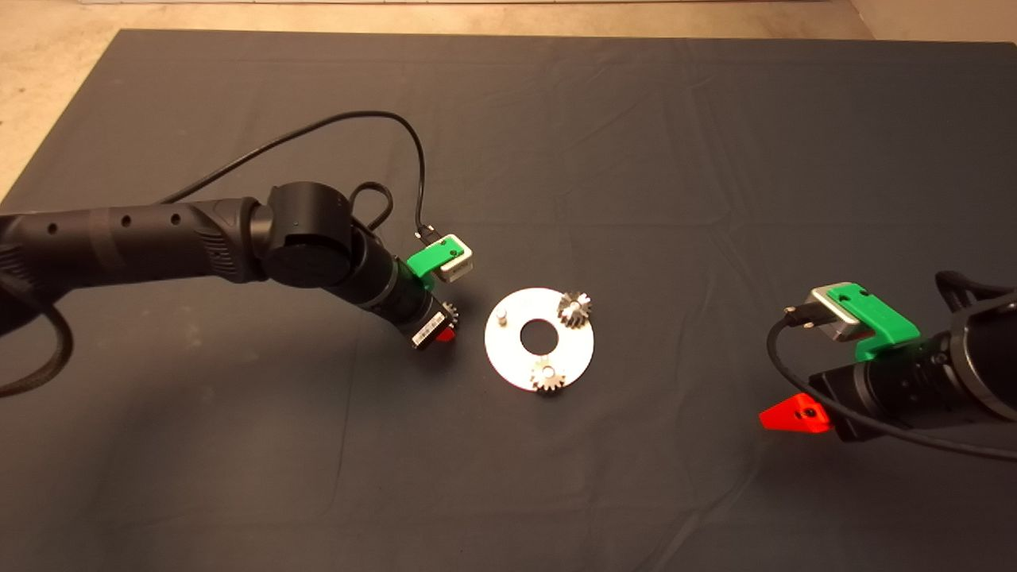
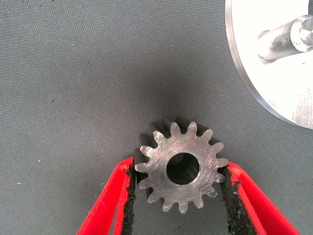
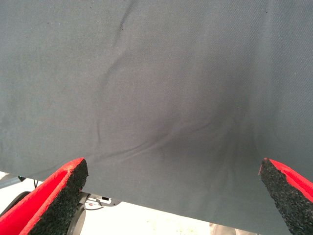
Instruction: Install three planetary gears onto the carrier pins
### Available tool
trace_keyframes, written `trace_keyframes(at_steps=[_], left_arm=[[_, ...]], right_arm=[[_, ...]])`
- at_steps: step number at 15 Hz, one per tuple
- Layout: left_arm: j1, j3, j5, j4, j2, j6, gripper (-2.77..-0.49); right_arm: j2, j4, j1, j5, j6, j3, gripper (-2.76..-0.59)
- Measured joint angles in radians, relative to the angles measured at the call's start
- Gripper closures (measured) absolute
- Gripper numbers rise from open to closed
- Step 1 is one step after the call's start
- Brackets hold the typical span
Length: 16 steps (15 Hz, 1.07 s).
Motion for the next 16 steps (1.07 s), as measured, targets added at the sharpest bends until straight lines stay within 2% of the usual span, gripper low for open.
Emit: trace_keyframes(at_steps=[15,16], left_arm=[[0.000,0.010,0.000,0.006,-0.006,0.000,-0.81],[0.000,0.015,0.001,0.007,-0.009,0.000,-0.73]], right_arm=[[0.000,0.008,0.000,0.000,0.000,0.004,-2.62],[0.000,0.009,0.000,0.000,0.000,0.005,-2.62]])
